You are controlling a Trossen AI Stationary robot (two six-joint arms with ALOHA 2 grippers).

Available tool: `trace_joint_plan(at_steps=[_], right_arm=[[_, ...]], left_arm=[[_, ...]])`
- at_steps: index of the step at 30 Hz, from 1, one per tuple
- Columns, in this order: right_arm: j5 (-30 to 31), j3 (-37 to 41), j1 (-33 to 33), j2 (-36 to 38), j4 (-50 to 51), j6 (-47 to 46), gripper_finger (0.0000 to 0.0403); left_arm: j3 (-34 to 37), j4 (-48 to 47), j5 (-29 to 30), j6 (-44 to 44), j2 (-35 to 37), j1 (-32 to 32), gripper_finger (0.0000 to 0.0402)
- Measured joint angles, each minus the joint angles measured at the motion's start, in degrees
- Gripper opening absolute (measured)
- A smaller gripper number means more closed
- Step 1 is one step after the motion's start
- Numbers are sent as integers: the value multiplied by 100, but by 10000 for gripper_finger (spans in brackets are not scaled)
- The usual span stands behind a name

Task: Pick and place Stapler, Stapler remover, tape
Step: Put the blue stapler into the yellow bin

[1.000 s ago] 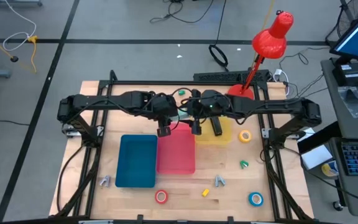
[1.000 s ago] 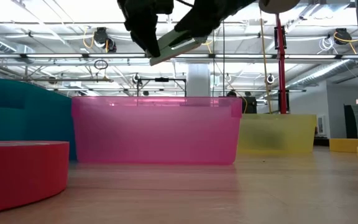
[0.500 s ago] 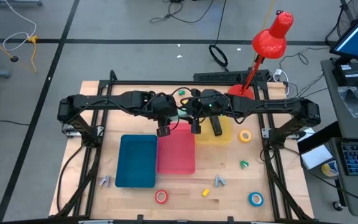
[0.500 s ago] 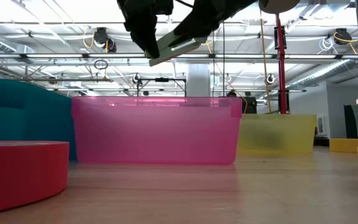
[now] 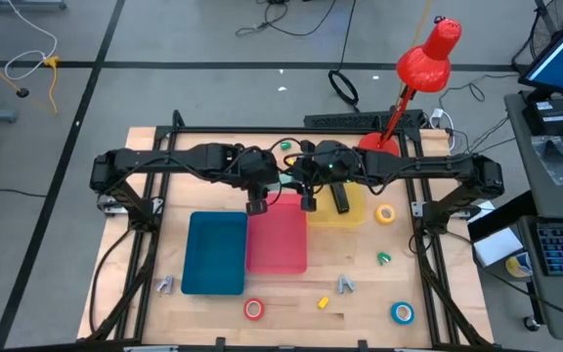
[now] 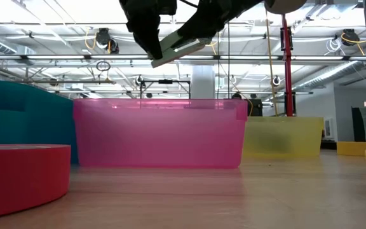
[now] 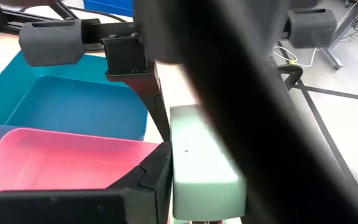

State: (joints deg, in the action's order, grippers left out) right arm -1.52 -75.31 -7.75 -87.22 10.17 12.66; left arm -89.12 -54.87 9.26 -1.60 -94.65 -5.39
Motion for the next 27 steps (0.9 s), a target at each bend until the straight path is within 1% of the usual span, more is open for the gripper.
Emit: trace_joint_plan(at_steps=[3, 6, 9, 11, 16, 20, 22, 24, 27], right_arm=[[238, 0, -4, -4, 173, -85, 118], [603, 1, -2, -4, 475, -146, 118], [1003, 4, -4, -4, 772, -252, 118], [1323, 4, -4, 28, 1016, -526, 118], [2458, 5, -4, 95, 1807, -1652, 118], [3071, 2, -7, 179, 2442, -2896, 118], [3245, 5, -5, 172, 2869, -3590, 118], [3296, 19, 7, 164, 3157, -4194, 118], [3316, 177, 9, 175, 3106, -4908, 118]], left_arm=[[0, 0, 82, 106, 0, -4, 222], [0, -100, 224, 119, 0, -20, 265], [0, -255, 352, 187, 0, -64, 295], [0, -414, 436, 312, 2, -120, 308], [0, -1003, 450, 628, 5, -306, 325], [0, -1227, 437, 888, 7, -495, 326], [0, -1222, 437, 929, 7, -595, 323], [0, -1219, 437, 931, 7, -709, 320], [0, -1181, 436, 914, 7, -880, 315]])
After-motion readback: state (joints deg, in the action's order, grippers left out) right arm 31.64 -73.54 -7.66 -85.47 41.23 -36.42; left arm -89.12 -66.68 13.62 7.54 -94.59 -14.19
